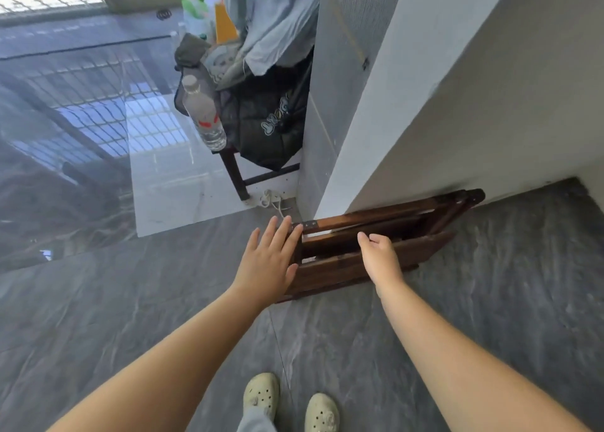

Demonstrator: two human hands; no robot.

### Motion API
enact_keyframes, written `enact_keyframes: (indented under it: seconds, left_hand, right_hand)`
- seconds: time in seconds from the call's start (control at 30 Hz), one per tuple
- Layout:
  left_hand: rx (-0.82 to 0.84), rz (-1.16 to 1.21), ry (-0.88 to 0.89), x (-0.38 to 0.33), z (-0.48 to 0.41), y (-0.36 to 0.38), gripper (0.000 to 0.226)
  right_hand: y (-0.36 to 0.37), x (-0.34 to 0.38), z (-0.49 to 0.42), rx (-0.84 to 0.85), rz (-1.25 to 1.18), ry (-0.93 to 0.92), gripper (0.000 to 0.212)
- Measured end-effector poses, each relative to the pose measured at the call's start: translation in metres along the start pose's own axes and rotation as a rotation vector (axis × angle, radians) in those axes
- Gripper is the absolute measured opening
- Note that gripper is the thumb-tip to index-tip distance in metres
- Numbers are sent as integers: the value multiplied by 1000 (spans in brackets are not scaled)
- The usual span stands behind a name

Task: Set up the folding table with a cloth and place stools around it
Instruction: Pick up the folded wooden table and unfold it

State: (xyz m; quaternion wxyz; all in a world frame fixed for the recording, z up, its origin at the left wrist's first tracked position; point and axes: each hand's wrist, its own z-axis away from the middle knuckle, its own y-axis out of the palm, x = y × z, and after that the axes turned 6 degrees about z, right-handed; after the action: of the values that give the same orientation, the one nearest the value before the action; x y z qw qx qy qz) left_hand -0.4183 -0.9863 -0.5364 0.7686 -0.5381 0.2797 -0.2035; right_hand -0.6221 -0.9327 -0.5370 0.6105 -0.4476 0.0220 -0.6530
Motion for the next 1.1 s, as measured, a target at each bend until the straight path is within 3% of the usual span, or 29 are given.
enact_keyframes:
  seconds: [0.37,0.6,0.8,0.93,1.1]
  left_hand:
    - [53,103,-18,23,-44,47,65]
    - [-99,256,-12,22,-45,52,60]
    - [-127,330,-54,11,-30,58,55]
    - [-115,332,-40,3,-13,62,68]
    - [-1,255,-27,-7,7,60,84]
  right_hand:
    - [46,8,-51,87,-343,124,41]
    - [51,4,-59,38,-517,184,36]
    - [53,-9,-48,10,-635,225,32]
    - [50,-29,-32,-28,-666,228,30]
    - [43,-44,-10,-97,-714,178,46]
